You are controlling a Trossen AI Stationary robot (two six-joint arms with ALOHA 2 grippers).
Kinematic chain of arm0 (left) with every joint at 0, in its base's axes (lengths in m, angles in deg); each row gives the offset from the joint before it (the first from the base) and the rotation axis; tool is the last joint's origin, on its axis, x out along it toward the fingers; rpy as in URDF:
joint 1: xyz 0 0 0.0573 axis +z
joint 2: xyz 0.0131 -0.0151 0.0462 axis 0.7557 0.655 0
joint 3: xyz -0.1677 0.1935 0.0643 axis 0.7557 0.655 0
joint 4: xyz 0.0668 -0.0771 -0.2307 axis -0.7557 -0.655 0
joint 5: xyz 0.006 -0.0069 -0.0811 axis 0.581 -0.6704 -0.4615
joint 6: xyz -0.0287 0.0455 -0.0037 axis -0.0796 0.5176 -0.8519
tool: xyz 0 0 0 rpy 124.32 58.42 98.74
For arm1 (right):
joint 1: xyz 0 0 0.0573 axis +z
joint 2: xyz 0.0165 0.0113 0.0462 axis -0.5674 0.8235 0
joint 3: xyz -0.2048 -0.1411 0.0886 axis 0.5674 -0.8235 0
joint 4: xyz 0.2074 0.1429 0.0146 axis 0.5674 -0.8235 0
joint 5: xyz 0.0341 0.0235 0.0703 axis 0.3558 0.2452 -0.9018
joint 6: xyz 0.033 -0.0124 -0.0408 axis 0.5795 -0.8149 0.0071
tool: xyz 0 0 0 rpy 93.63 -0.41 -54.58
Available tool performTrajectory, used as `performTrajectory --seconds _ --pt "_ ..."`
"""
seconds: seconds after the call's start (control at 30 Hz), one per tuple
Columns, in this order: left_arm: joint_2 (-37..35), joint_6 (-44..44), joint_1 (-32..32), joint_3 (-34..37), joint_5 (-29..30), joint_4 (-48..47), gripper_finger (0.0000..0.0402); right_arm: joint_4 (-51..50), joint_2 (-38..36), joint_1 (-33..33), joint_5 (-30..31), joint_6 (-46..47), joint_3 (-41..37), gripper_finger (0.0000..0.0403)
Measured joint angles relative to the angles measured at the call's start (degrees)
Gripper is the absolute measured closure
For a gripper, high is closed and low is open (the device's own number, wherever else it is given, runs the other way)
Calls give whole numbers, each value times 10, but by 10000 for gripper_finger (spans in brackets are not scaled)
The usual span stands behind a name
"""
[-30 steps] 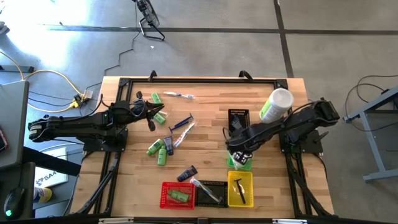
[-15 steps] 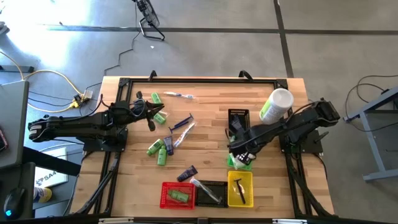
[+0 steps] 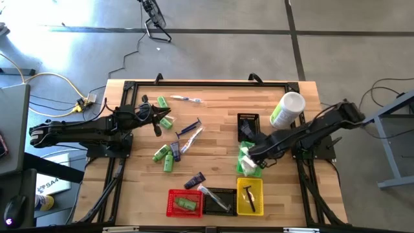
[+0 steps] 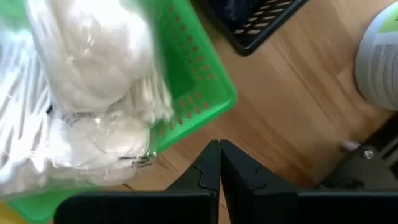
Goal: Pick & Place Travel size toiletries
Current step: Adjust the green bin
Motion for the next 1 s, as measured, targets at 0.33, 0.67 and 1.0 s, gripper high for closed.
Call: performTrajectory --seconds 0.33,0.67,1.0 --pt "0 -1 0 0 0 0 371 82 -80 0 14 89 -97 401" --pt "0 -1 0 0 0 0 371 123 -72 0 46 96 -113 401" --pt "0 -1 0 0 0 0 371 158 -72 0 54 83 -113 401"
